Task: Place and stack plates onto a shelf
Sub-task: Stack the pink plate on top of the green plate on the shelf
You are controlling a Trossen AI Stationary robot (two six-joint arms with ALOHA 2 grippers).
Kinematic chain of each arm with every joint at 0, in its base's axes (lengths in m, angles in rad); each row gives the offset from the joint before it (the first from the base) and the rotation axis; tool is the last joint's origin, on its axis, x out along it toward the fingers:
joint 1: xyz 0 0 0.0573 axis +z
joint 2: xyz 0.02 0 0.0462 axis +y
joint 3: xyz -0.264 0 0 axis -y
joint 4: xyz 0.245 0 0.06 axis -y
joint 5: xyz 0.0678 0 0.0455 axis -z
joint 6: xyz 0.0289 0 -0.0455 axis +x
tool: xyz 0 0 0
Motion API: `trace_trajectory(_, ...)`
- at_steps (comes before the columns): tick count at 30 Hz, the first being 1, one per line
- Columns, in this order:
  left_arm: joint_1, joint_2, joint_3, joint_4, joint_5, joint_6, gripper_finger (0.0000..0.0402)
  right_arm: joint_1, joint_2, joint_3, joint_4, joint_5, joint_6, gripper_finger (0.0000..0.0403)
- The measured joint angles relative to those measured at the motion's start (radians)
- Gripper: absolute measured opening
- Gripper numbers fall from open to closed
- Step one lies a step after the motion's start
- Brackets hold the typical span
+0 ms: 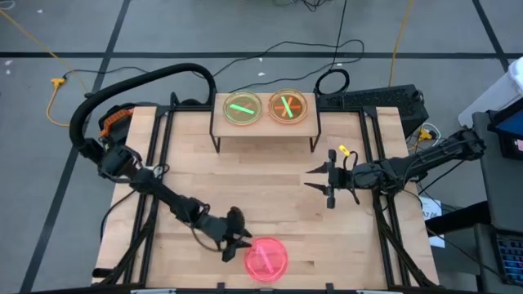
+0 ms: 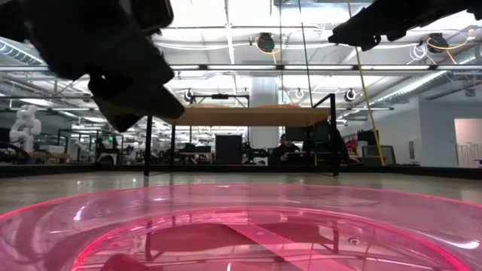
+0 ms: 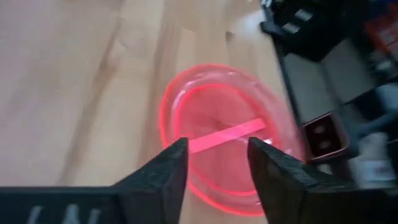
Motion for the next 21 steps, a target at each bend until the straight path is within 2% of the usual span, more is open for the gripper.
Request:
trace_trajectory(2, -0.016, 0.0, 0.004, -0.025, -0.054, 0.053, 0.0194, 0.0, 0.0, 0.0, -0.001, 0.0, 0.003, 0.0155)
trace_trajectory(5, -0.025, 0.0, 0.004, -0.027, -0.076, 0.074, 0.022, 0.0, 0.0, 0.0, -0.001, 0.0, 0.003, 0.0155)
trace_trajectory(8, -0.012, 0.0, 0.004, -0.03, -0.073, -0.061, 0.0228, 0.0, 0.0, 0.0, -0.001, 0.0, 0.0, 0.0155)
trace_trajectory(10, 0.01, 0.0, 0.005, -0.039, -0.046, -0.168, 0.0229, 0.0, 0.0, 0.0, 0.0, 0.0, -0.002, 0.0155)
trace_trajectory(14, 0.043, 0.0, 0.005, -0.043, 0.072, -0.241, 0.023, 0.0, 0.0, 0.0, 0.0, 0.001, -0.004, 0.0155)
trace_trajectory(18, 0.055, -0.002, 0.005, -0.064, 0.106, -0.283, 0.023, 0.0, 0.0, 0.0, 0.001, 0.001, -0.004, 0.0155)
trace_trajectory(21, 0.07, -0.002, 0.005, -0.137, 0.121, -0.325, 0.023, 0.0, 0.0, 0.0, 0.001, 0.001, -0.002, 0.0155)
